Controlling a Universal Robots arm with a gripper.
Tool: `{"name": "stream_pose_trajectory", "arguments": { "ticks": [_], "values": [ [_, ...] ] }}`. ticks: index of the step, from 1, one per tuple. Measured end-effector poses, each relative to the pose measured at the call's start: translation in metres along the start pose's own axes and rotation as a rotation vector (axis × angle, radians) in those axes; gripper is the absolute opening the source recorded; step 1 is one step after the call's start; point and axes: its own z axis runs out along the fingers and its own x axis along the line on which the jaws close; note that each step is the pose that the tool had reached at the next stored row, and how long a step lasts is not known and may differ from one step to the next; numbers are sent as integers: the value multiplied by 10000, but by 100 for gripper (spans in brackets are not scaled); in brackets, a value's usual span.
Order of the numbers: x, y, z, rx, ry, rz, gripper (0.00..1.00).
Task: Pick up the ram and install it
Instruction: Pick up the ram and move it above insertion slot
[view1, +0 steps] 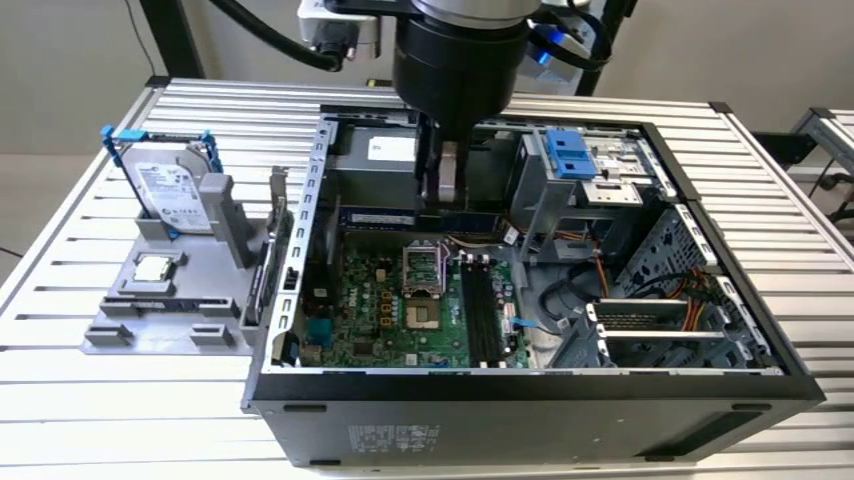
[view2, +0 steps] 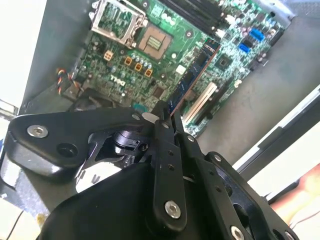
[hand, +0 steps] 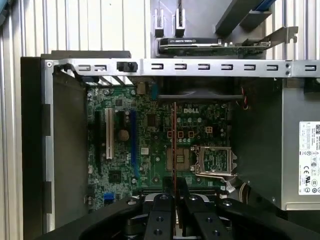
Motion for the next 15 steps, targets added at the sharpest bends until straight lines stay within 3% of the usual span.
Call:
{"name": "stream_pose_trajectory", "arguments": {
  "ticks": [15],
  "values": [
    [-13,-398,-18,-23,1,-9,0]
  ]
}}
